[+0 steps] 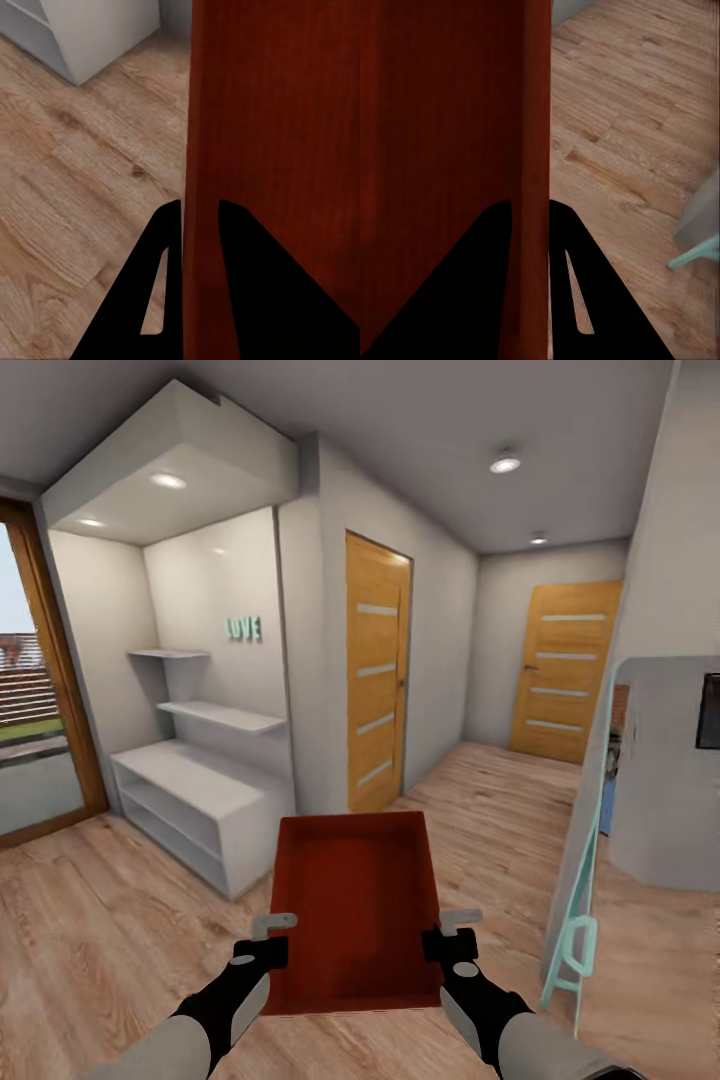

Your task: Move the two storage containers from the living room to the garage. In the garage, place one container on the floor and stack the other container on top of it (either order is fine).

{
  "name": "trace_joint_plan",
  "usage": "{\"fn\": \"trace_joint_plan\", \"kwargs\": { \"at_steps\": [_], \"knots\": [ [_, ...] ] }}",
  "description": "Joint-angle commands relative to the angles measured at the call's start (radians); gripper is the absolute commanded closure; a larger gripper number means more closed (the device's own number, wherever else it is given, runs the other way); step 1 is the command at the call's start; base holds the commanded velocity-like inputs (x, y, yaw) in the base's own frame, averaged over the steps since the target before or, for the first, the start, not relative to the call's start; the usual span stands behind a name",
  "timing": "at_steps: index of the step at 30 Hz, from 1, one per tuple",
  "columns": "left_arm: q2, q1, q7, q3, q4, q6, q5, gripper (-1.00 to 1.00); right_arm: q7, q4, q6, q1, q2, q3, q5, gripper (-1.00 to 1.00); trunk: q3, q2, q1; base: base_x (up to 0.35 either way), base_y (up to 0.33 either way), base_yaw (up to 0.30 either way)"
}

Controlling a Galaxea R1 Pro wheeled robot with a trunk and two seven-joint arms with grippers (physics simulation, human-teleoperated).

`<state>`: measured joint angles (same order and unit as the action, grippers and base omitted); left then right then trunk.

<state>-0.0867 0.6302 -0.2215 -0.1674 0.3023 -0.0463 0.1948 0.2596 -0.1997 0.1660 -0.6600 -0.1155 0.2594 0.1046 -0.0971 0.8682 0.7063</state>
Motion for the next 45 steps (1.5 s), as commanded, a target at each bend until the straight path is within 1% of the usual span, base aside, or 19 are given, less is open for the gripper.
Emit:
{"fn": "trace_joint_plan", "kwargs": {
  "at_steps": [1, 11, 45],
  "knots": [
    [0.018, 0.000, -0.043, 0.048, 0.006, -0.006, -0.011, 1.00, 0.023, 0.002, 0.007, -0.002, 0.000, -0.043, 0.090, 1.00, -0.001, 0.001, 0.001, 0.322, 0.000, -0.255],
    [0.018, 0.000, -0.042, 0.048, 0.007, -0.006, -0.011, 1.00, 0.023, 0.002, 0.007, -0.001, 0.000, -0.043, 0.090, 1.00, -0.001, 0.001, 0.001, 0.322, 0.079, -0.255],
    [0.017, 0.000, -0.042, 0.048, 0.009, -0.006, -0.011, 1.00, 0.023, 0.002, 0.006, -0.002, 0.000, -0.043, 0.090, 1.00, -0.001, 0.001, 0.001, 0.320, 0.178, -0.255]
  ]
}}
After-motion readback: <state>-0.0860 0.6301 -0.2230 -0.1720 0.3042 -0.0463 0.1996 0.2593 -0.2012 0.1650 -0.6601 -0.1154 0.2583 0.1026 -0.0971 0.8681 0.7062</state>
